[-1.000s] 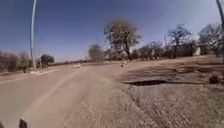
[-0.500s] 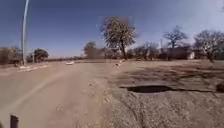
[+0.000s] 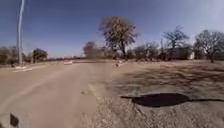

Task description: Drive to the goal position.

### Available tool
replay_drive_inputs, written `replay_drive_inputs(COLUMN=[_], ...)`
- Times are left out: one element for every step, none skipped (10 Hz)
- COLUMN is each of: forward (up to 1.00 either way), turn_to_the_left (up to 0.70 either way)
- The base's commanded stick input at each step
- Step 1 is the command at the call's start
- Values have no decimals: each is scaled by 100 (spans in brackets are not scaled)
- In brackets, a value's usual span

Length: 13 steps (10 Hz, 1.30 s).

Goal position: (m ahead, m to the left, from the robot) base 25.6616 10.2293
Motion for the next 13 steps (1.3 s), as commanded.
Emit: replay_drive_inputs(forward=[100, 100, 100, 100, 100, 100, 100, 100, 100, 100, 100, 100, 100], turn_to_the_left=[-27, -27, -27, -27, -27, -21, -10, 0, 0, 0, 0, 0, 0])
